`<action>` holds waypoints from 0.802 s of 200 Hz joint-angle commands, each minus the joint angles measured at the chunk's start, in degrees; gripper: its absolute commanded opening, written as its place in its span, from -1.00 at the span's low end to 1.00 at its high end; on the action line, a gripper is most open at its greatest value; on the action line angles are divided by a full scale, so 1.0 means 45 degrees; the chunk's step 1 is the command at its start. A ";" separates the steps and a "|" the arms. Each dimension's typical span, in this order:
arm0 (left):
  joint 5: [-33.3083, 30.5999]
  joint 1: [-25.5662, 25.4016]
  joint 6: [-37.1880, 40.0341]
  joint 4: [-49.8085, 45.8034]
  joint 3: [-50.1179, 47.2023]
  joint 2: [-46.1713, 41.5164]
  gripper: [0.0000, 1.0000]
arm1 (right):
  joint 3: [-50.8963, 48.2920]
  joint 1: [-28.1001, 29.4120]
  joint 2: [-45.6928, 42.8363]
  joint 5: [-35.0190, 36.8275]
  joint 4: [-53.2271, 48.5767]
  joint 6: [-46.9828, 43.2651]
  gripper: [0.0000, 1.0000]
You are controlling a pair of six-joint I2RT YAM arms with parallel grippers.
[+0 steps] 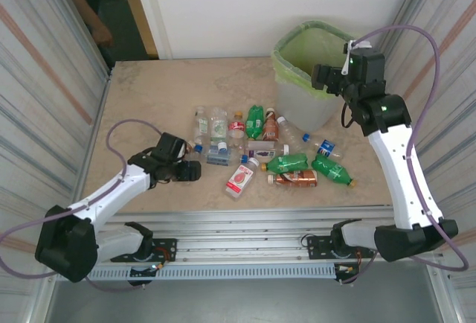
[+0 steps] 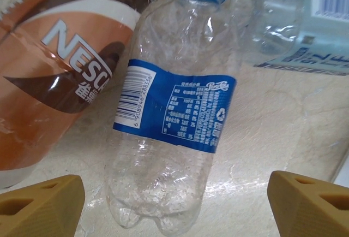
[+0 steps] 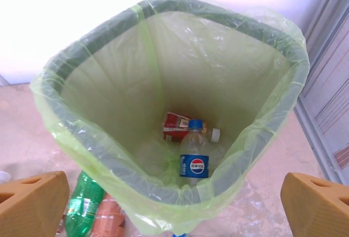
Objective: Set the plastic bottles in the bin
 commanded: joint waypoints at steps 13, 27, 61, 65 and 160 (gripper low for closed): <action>-0.0076 -0.0053 -0.0376 0.0465 -0.0095 0.0727 0.76 | -0.0708 0.0530 -0.0613 0.0788 0.0551 0.0703 0.96; -0.0184 -0.0053 -0.0434 0.0641 -0.0057 0.1043 0.76 | -0.0948 0.0668 -0.0737 0.0835 0.0580 0.0837 0.96; -0.0380 -0.0054 -0.0536 0.1112 -0.0010 0.1702 0.77 | -0.1243 0.0850 -0.0908 0.0969 0.0585 0.1057 0.96; -0.0405 -0.0053 -0.0549 0.1158 -0.0018 0.1783 0.77 | -0.1272 0.0854 -0.0925 0.0960 0.0572 0.1072 0.96; -0.0663 -0.0061 -0.0646 0.1905 0.0755 0.4203 0.64 | -0.1775 0.0903 -0.1182 0.0891 0.0952 0.1146 0.96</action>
